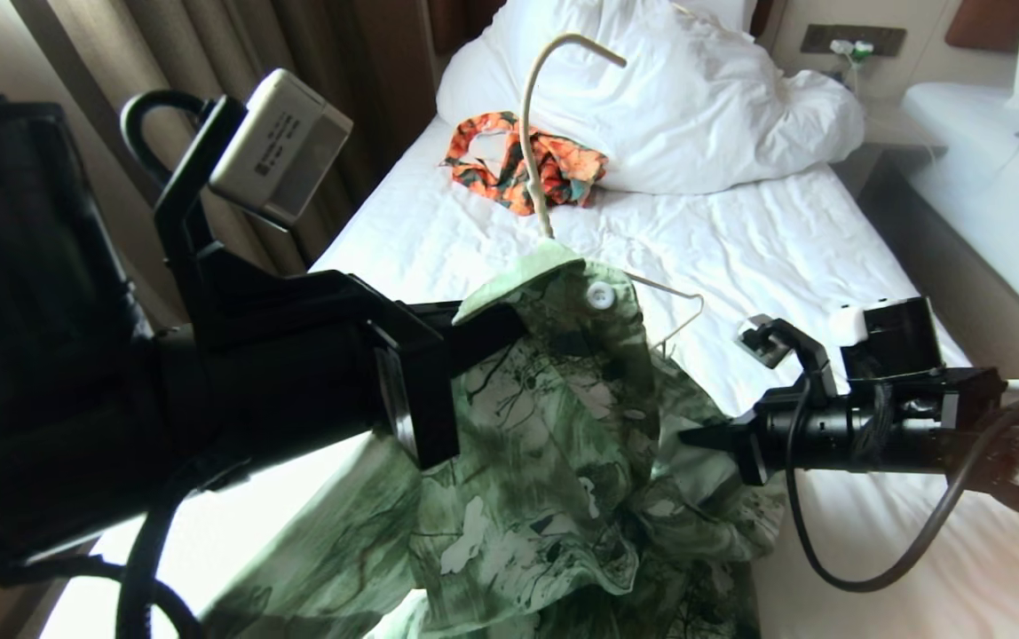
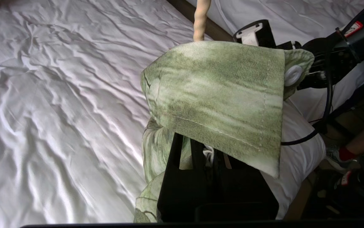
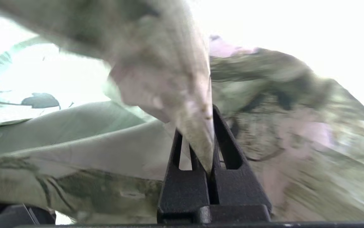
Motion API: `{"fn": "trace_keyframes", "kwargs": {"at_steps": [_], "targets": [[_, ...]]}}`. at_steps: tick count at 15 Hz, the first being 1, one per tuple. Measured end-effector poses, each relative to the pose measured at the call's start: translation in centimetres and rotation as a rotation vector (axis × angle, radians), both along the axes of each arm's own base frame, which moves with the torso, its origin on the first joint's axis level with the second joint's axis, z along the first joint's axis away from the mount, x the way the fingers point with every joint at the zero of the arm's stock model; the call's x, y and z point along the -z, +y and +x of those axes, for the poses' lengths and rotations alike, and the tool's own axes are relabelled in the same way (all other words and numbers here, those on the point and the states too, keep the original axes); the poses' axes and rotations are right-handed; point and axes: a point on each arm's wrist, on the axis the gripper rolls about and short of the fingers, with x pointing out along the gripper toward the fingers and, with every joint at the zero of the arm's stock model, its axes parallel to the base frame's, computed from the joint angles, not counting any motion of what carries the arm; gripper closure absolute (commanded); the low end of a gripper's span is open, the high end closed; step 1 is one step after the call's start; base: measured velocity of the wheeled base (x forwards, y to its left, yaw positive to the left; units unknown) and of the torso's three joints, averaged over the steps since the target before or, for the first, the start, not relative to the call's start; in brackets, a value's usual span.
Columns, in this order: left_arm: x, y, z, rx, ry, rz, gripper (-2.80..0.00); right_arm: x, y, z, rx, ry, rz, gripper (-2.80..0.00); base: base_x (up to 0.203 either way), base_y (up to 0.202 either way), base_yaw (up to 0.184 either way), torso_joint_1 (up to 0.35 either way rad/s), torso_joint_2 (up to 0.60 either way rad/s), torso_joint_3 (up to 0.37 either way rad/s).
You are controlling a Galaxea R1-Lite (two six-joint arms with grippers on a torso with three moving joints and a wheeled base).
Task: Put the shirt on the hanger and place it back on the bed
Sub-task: Hook the other side of the shirt onto the hanger
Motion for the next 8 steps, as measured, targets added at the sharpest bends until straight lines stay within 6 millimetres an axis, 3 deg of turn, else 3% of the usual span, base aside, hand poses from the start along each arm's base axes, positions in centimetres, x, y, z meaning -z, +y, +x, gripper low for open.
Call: {"fn": "trace_keyframes", "kwargs": {"at_steps": [4, 8], "targets": [[-1.3, 0.1, 0.5, -0.021, 0.017, -0.053, 0.00, -1.1, -2.4, 0.8, 0.055, 0.010, 0.072, 0.00, 0.000, 0.000, 0.000, 0.000, 0.00, 0.000], [-1.9, -0.6, -1.0, 0.052, 0.100, -0.056, 0.00, -2.3, -3.6, 1.7, 0.081, 0.008, 0.137, 0.00, 0.000, 0.000, 0.000, 0.000, 0.00, 0.000]]}}
